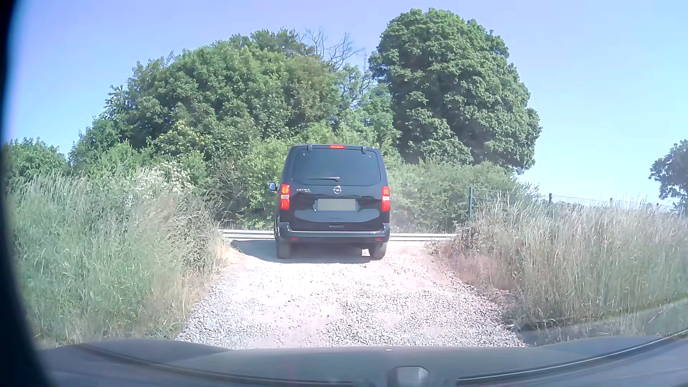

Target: Follow the waypoints while adhering to traffic rules and regulations

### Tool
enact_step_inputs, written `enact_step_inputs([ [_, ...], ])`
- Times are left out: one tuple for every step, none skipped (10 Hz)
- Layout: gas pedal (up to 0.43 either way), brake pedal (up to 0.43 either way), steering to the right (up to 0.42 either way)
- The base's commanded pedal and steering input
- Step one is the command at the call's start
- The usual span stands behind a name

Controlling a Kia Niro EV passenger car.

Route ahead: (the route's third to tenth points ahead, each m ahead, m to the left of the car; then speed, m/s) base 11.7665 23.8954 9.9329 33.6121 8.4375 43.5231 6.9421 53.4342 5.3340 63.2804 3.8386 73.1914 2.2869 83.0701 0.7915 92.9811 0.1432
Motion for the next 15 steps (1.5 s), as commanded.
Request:
enact_step_inputs([
  [0.000,0.006,0.005],
  [0.000,0.006,0.005],
  [0.000,0.006,0.004],
  [0.000,0.006,0.004],
  [0.008,0.006,0.004],
  [0.020,0.006,0.004],
  [0.028,0.006,0.004],
  [0.039,0.006,0.004],
  [0.059,0.006,0.004],
  [0.087,0.006,0.004],
  [0.110,0.006,0.004],
  [0.118,0.006,0.004],
  [0.130,0.006,0.004],
  [0.138,0.006,0.004],
  [0.138,0.006,0.004],
])
